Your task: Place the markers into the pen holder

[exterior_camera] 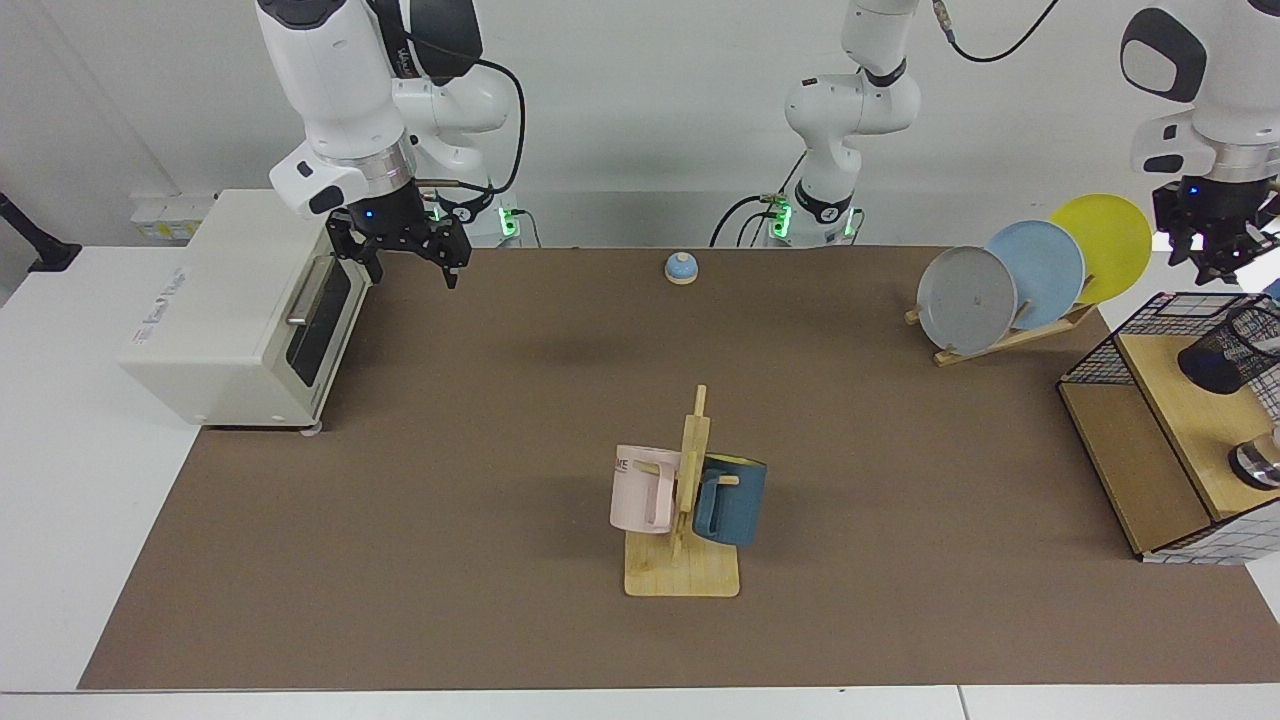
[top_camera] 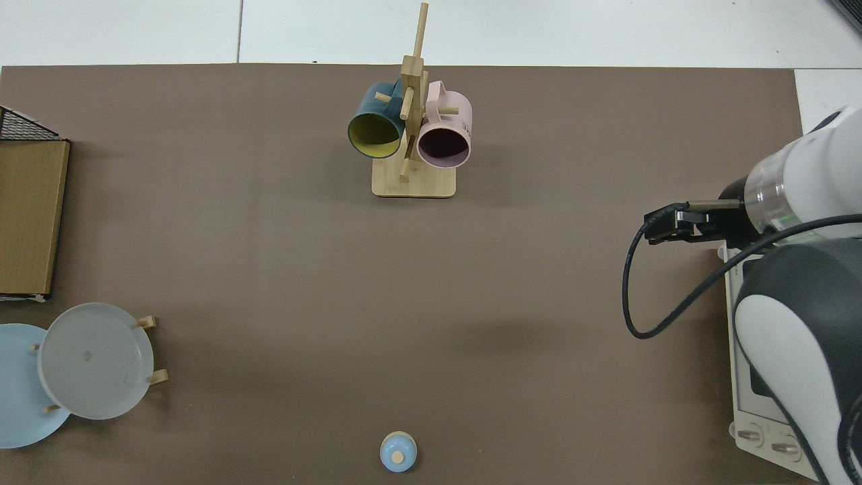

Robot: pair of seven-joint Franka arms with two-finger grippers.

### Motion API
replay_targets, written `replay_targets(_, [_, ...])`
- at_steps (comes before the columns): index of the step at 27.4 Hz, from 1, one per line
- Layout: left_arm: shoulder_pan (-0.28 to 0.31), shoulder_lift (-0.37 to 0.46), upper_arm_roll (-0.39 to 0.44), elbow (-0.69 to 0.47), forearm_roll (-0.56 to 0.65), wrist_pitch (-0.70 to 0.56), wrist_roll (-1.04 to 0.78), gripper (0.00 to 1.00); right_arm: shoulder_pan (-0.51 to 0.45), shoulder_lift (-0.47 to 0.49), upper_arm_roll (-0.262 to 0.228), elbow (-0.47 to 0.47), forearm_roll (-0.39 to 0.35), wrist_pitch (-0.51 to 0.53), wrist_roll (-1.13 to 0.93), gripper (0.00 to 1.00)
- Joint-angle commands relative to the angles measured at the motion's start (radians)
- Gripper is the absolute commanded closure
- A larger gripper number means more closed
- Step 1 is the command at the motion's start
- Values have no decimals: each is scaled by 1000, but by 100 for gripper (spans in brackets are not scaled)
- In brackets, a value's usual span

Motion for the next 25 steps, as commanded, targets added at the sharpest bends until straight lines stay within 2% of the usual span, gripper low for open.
replay_targets(1, [-84, -26, 37, -1, -92, -108, -243, 24, -17, 8, 11, 19, 10, -20, -19, 0])
replay_targets(3, [-84, -28, 26, -2, -152, -132, -341, 0, -17, 8, 11, 19, 10, -20, -19, 0])
replay_targets(6, [-84, -37, 15, -2, -240, -172, -502, 0, -17, 8, 11, 19, 10, -20, -19, 0])
replay_targets(9, [-89, -46, -18, -2, -261, -226, -693, 0, -17, 8, 11, 19, 10, -20, -19, 0])
replay_targets(16, [-87, -43, -158, 15, -310, -237, -1022, 0, -17, 8, 11, 19, 10, -20, -19, 0])
replay_targets(20, [-67, -16, -216, 88, -372, -278, -1136, 0, -17, 8, 11, 19, 11, -20, -19, 0])
replay_targets(25, [-66, 21, -224, 142, -390, -339, -1190, 0, -17, 8, 11, 19, 10, -20, -19, 0])
